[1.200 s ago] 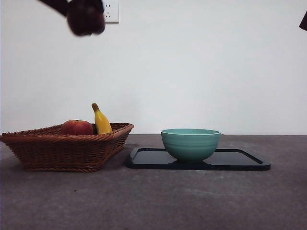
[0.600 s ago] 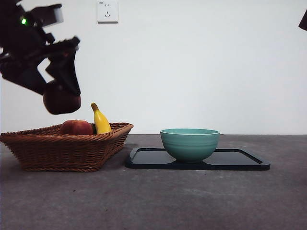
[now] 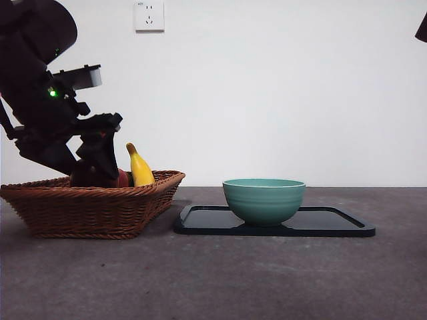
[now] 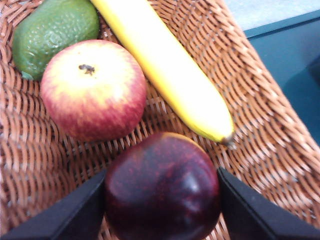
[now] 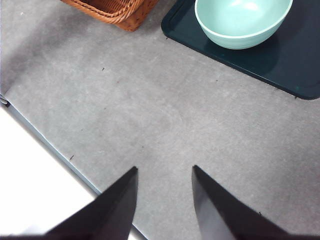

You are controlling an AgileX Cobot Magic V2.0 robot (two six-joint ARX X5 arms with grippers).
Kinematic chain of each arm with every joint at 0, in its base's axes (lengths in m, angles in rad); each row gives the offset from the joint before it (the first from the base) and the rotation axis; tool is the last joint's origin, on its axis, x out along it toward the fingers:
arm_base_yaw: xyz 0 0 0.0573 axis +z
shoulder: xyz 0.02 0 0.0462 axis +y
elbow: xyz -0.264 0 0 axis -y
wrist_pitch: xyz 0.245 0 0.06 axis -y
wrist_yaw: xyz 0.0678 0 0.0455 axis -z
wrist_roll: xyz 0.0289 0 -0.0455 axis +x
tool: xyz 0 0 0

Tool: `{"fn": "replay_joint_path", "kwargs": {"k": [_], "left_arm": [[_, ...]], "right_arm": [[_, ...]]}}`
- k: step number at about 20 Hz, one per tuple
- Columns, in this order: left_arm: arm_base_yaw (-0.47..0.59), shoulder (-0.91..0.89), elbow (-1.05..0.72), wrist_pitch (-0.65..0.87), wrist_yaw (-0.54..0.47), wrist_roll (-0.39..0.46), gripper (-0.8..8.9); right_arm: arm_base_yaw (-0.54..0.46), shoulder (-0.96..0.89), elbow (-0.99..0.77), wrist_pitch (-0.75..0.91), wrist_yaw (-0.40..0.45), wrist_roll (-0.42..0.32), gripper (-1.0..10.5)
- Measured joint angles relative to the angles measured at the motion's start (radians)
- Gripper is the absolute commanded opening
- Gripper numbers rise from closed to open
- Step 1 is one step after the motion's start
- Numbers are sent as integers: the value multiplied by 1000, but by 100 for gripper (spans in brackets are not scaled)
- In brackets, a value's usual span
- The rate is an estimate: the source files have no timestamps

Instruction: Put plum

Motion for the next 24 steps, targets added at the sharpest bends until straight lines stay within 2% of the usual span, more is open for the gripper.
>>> {"fn": "replay_joint_path", "kwargs": {"k": [12,13,15,17,24], "left_arm": [[0,47,0,-12,0,0,282],[0,47,0,-13,0,0,292],[0,47,0,-14,0,0,391],[0,47,0,-19,0,0,438],[0,42,0,-31,0,-12,438]], "right_arm": [[0,0,0,2,0,0,172],[0,0,0,2,0,0,172],[0,0,0,2,0,0,172],[0,0,0,2,0,0,172],[0,0,0,2,0,0,172]]}}
